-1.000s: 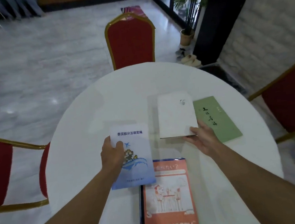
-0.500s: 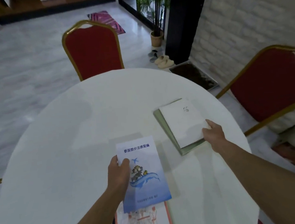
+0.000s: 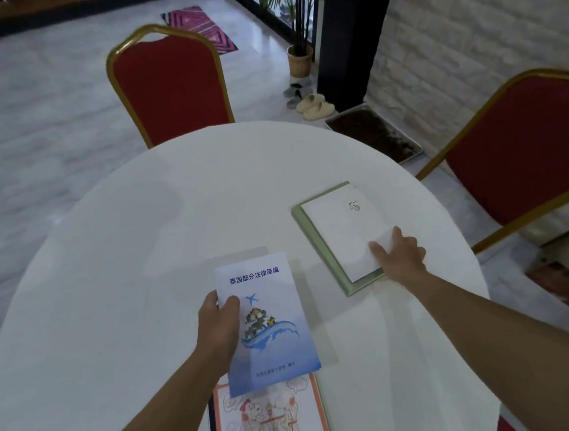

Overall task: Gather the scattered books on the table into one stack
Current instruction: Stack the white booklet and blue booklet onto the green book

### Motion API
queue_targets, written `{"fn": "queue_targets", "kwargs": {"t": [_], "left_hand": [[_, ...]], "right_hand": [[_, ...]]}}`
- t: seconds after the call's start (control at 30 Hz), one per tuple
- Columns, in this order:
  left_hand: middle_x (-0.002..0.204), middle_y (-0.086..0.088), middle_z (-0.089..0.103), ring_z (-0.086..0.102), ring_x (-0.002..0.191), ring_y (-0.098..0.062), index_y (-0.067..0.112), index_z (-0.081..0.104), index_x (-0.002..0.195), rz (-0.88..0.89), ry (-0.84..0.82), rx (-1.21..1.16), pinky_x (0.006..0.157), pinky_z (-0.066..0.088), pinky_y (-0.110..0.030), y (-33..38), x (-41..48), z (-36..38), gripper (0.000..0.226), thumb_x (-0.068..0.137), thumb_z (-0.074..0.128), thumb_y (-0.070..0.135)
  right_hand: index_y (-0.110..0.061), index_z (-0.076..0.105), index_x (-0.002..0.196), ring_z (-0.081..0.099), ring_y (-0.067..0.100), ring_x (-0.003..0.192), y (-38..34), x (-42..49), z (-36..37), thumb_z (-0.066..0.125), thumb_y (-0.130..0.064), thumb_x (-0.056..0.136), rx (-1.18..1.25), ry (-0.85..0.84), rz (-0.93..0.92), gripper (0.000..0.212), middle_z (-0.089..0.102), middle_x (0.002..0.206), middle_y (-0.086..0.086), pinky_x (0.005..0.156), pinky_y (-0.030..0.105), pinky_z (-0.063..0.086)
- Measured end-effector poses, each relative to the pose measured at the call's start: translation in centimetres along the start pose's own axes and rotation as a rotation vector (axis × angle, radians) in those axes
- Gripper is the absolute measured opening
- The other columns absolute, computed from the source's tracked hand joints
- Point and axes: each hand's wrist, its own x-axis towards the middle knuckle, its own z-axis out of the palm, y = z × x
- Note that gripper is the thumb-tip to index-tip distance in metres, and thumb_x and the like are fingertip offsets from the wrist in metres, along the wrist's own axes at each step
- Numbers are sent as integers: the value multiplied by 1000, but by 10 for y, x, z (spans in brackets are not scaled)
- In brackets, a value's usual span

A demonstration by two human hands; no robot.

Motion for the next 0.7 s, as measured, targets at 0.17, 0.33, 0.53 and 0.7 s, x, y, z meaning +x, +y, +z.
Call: {"fn": "queue_targets", "kwargs": {"t": [0.17,0.33,0.53,0.7], "left_hand": [[85,-7,69,68,64,-15,14,59,94,8,14,13,38,46,-19,3,1,-3,12,90,48,11],[86,-5,71,68,66,-13,14,62,100,43,10,66,39,46,-16,9,-2,-4,18,89,47,12],[90,-7,73,73,73,-19,15,63,98,86,-38,35,49,54,-26,14,-12,-1,21,86,46,13],[84,-5,75,74,62,-13,14,64,96,96,-105,-61,46,53,-24,24,-20,14,21,86,48,6]], "right_hand": [[-14,36,148,37,43,133,-1,-14,8,60,-55,94,77,1,43,71,41,142,21,104,52,42],[-11,33,152,38,45,135,0,-46,25,68,-51,91,172,35,123,81,40,146,21,103,49,42],[-10,33,148,44,43,133,2,-77,39,71,-54,87,268,-4,214,83,41,145,19,102,48,43],[-17,32,153,34,37,139,-4,-95,35,67,-54,89,75,100,142,83,35,152,16,113,48,31]]}}
